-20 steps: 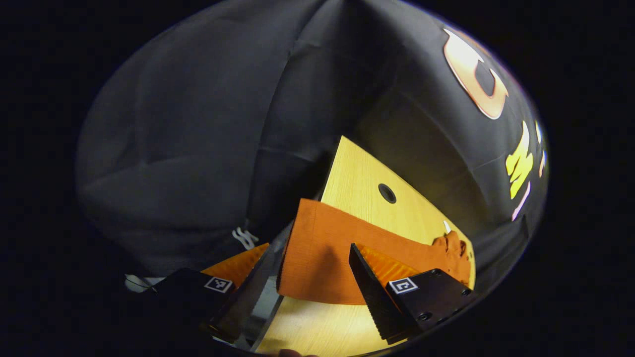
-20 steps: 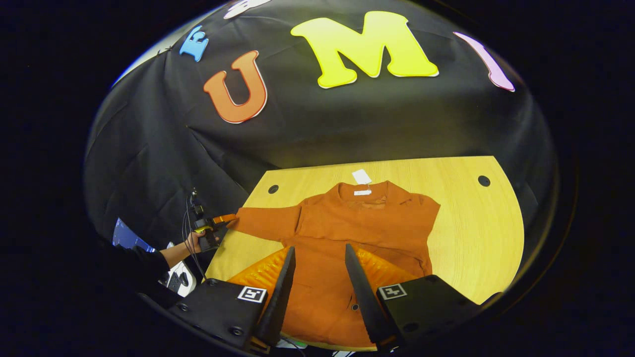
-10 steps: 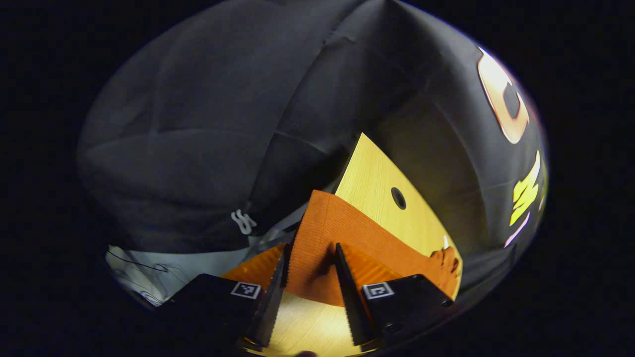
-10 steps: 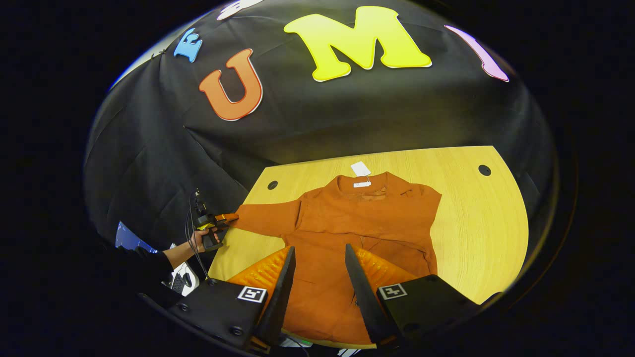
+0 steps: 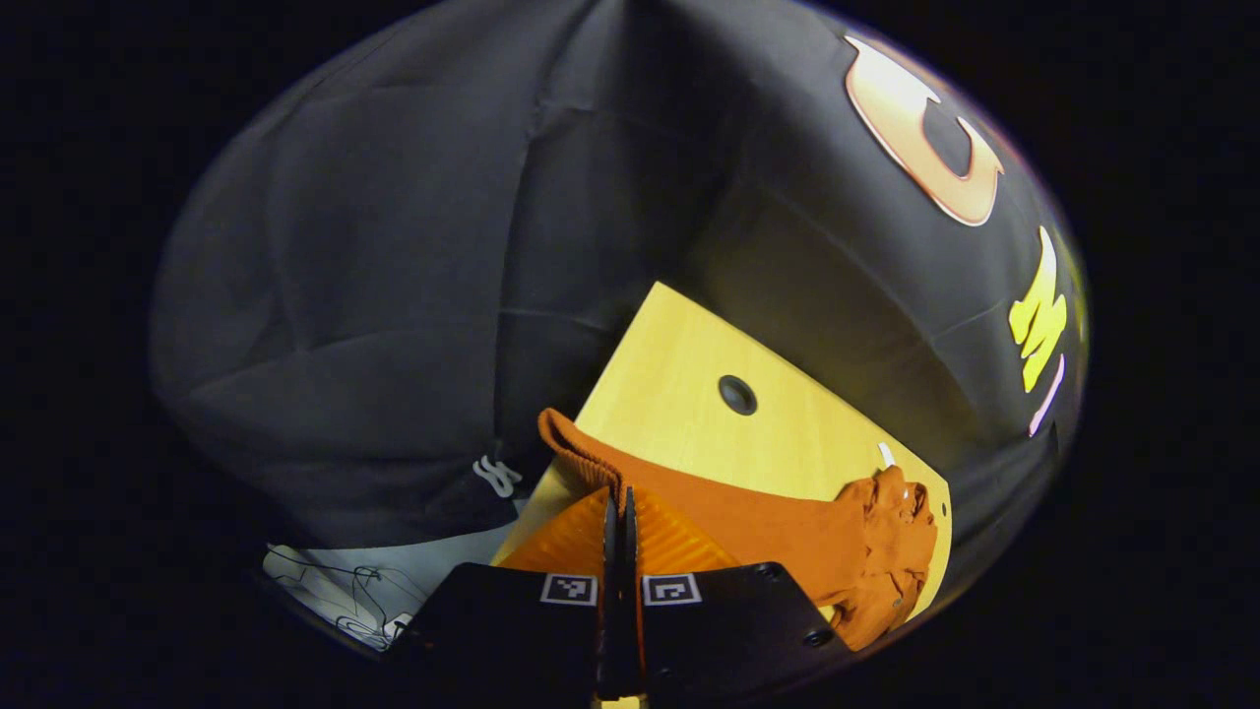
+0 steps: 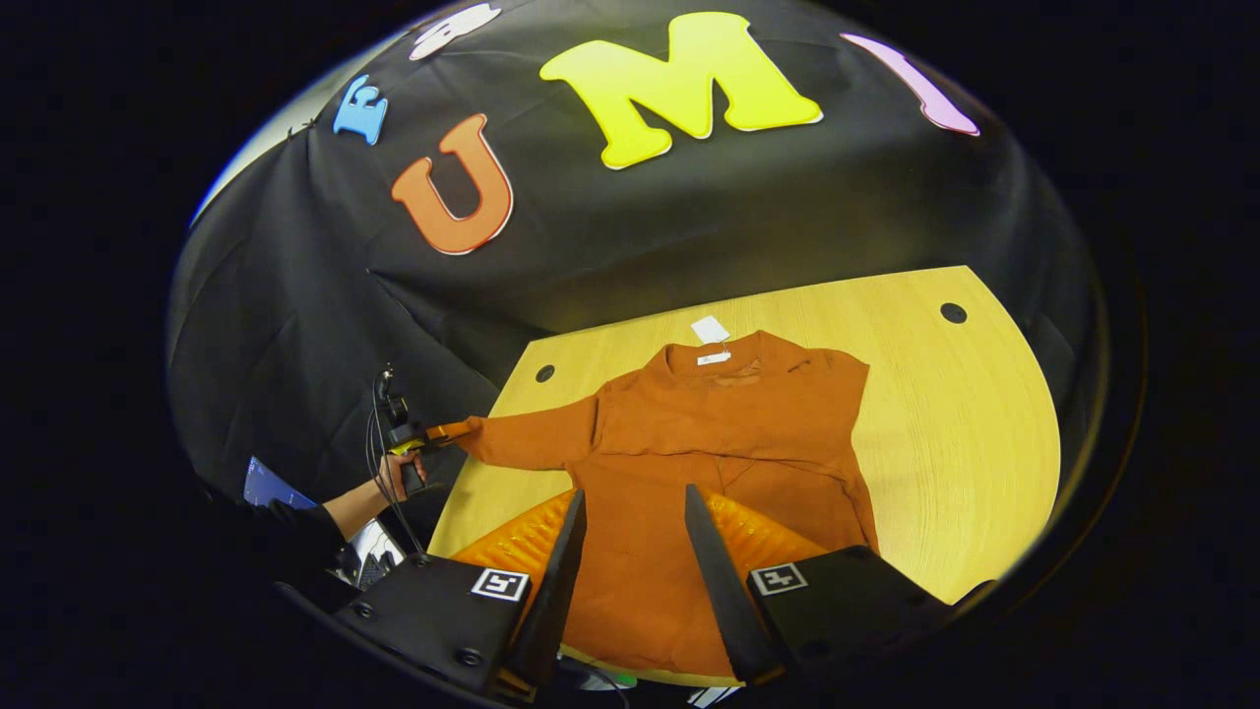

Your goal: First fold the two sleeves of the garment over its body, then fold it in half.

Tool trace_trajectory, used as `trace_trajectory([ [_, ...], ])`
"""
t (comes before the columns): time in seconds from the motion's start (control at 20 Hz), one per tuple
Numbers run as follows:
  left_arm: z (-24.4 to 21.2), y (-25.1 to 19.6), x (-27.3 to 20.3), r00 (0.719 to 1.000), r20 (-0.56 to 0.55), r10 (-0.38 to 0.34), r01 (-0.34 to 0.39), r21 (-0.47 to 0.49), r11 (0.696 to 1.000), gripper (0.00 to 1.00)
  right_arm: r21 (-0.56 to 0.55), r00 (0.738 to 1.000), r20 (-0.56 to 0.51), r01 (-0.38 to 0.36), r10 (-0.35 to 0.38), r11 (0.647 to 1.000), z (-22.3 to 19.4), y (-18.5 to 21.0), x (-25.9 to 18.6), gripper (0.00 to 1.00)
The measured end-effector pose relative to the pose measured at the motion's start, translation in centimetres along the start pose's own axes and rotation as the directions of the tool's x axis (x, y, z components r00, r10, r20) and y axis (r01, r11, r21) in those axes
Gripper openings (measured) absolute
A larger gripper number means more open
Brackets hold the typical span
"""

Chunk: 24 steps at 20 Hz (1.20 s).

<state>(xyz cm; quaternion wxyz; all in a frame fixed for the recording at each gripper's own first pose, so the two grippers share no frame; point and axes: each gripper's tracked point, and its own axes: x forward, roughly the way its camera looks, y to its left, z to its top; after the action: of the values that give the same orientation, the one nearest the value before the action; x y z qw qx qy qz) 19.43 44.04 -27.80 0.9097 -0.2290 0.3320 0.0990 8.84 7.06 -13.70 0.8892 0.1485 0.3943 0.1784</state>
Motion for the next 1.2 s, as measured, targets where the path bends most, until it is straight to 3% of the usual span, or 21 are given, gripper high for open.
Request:
trace_trajectory([
  [0.15,2.0,-5.5,-3.2,0.998,0.057,-0.031,0.031,0.014,0.999,0.03,0.019,0.999,0.043,-0.034,0.033,0.999,0.2,-0.6,-2.0,0.67],
  [0.35,4.4,-15.0,-8.1,0.984,0.144,-0.104,0.093,0.082,0.992,0.03,-0.021,0.992,0.101,-0.073,0.075,0.997,0.2,-2.3,-5.6,0.74],
  [0.45,4.8,-20.9,-10.6,0.971,0.175,-0.162,0.141,0.129,0.982,0.03,-0.037,0.986,0.14,-0.085,0.09,0.996,0.7,-3.5,-7.9,0.84],
  [0.6,4.9,-29.9,-12.6,0.948,0.209,-0.241,0.2,0.198,0.96,0.03,-0.027,0.977,0.191,-0.097,0.101,0.995,1.1,-5.7,-11.4,0.9],
  [0.7,4.0,-35.2,-13.4,0.935,0.208,-0.287,0.231,0.254,0.939,0.03,-0.013,0.969,0.225,-0.103,0.103,0.995,1.7,-7.5,-13.5,0.97],
  [1.05,-3.2,-50.8,-13.3,0.904,0.091,-0.418,0.36,0.367,0.858,0.03,0.04,0.936,0.353,-0.022,0.007,0.999,1.5,-16.1,-21.9,0.97],
  [1.2,-7.7,-55.1,-11.0,0.907,0.009,-0.422,0.38,0.414,0.827,0.03,0.068,0.919,0.392,0.02,-0.046,0.997,0.9,-19.5,-25.1,0.98],
])
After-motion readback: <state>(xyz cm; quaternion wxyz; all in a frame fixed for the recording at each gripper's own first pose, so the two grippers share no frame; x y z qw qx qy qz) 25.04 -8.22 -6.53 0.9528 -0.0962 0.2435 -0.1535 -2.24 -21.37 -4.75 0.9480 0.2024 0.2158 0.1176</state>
